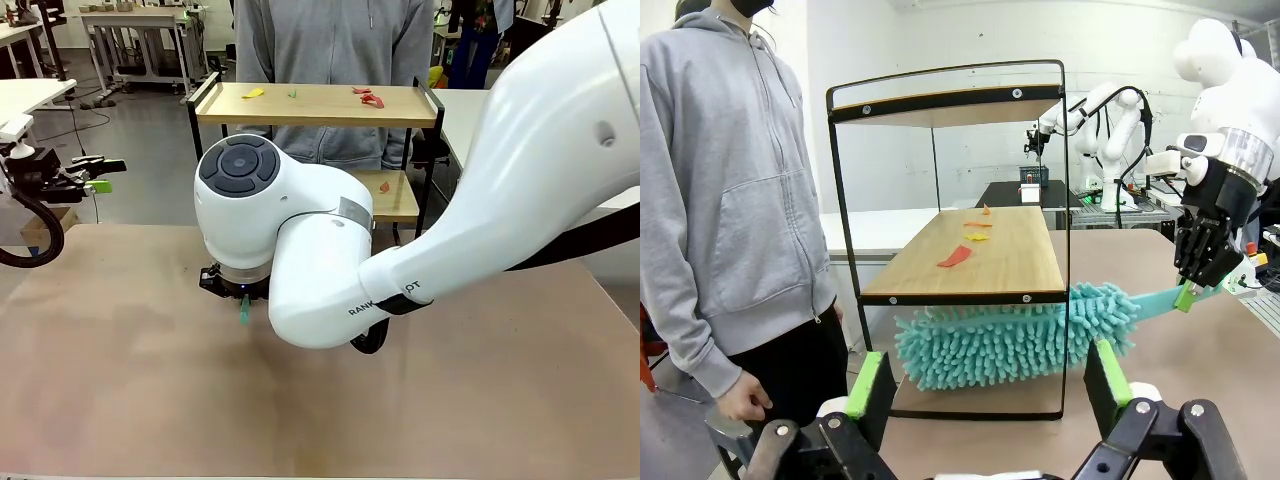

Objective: Clean the shelf.
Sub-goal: Clean the specific section of the Shelf indicated by the human with the Duster.

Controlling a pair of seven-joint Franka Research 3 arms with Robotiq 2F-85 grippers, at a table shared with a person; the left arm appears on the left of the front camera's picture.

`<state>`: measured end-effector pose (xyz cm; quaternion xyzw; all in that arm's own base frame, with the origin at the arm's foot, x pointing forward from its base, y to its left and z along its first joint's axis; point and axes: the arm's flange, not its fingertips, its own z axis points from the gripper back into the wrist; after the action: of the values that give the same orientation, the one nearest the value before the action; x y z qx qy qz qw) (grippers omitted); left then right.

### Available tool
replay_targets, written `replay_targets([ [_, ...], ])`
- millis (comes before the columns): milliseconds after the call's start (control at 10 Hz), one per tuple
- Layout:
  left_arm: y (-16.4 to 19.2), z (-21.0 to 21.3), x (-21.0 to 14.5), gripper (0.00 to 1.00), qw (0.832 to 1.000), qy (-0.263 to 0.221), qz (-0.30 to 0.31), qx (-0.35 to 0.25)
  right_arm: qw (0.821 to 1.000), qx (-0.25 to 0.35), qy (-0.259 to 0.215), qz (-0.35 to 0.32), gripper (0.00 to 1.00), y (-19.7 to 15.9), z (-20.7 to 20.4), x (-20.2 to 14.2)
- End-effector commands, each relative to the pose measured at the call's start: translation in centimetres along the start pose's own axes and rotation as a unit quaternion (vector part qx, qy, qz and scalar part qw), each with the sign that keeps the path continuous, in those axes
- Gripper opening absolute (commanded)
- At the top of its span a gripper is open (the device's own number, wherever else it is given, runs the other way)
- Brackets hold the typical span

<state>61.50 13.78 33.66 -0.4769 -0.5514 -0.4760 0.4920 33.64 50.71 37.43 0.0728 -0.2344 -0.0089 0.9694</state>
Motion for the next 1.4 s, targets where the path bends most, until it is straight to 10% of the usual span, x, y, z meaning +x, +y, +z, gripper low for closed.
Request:
replay_targets([
  [0, -0.1, 0.0, 0.3, 1.00, 1.000, -0.002, -0.006, 0.001, 0.999, 0.016, -0.027, -0.017, 0.13, 1.1, -1.0, 0.1],
  [1300, -0.1, 0.0, 0.3, 1.00, 1.000, -0.002, -0.006, 0.001, 1.000, 0.008, 0.013, -0.016, 0.13, 0.6, -3.6, 1.1],
])
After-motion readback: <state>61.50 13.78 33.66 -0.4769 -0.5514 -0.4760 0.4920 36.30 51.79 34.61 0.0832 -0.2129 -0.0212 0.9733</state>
